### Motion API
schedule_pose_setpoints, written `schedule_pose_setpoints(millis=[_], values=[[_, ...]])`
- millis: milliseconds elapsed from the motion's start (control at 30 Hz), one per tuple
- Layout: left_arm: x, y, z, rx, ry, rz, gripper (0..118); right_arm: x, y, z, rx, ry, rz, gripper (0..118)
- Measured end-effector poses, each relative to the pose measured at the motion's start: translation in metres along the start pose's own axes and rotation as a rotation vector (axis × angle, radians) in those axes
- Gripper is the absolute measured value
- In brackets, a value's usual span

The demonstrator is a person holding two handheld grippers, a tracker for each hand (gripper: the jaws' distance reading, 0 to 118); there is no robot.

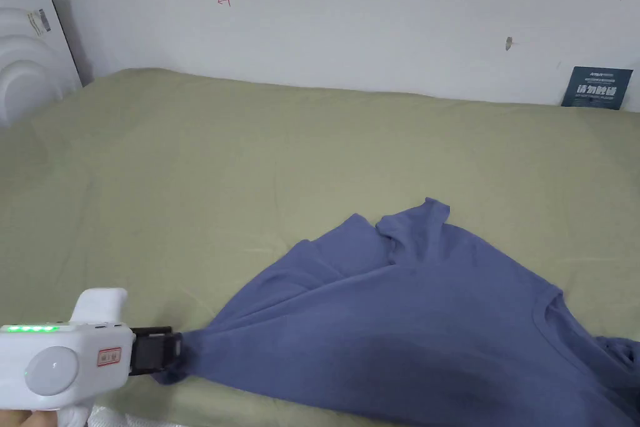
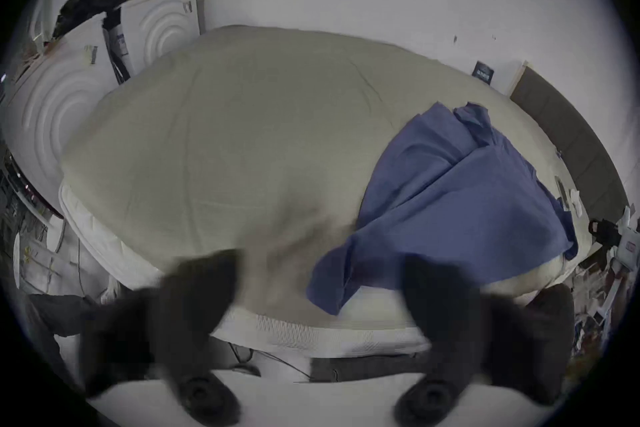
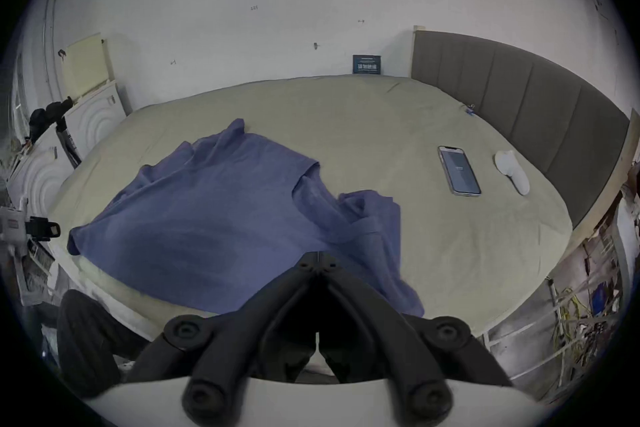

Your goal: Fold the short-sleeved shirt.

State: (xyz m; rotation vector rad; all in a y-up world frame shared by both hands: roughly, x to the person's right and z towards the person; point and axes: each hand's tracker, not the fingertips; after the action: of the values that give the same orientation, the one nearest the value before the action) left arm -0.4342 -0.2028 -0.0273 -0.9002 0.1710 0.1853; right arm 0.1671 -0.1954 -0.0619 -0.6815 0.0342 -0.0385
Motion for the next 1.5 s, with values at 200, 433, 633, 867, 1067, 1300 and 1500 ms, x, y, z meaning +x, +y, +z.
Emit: schedule_pose_setpoints(millis=[200,433,633,867,1067,1300,1500], values=[[0.011,0.002,-0.049,-0.08,0.033,-0.045,113,-0.012,0.0,-0.001,-0.033,-0.011,0.062,0],[0.012,-0.003,-0.069,-0.074,0.035,-0.116,52,-0.02,0.016,-0.019,-0.061,-0.007,0.107,0],[0.036,-0.008,-0.053,-0.071,-0.02,-0.153,6,-0.036,0.051,-0.064,-0.069,0.014,0.173,0],[0.037,-0.004,-0.06,-0.087,-0.025,-0.114,6,-0.054,0.134,-0.172,-0.121,0.05,0.208,0],[0.029,-0.001,-0.068,-0.101,-0.041,-0.099,6,-0.081,0.185,-0.266,-0.192,0.083,0.284,0],[0.025,0.001,-0.075,-0.109,-0.051,-0.094,6,-0.102,0.204,-0.328,-0.284,0.115,0.322,104],[0.03,0.003,-0.076,-0.11,-0.049,-0.094,6,-0.12,0.179,-0.364,-0.407,0.034,0.409,100]])
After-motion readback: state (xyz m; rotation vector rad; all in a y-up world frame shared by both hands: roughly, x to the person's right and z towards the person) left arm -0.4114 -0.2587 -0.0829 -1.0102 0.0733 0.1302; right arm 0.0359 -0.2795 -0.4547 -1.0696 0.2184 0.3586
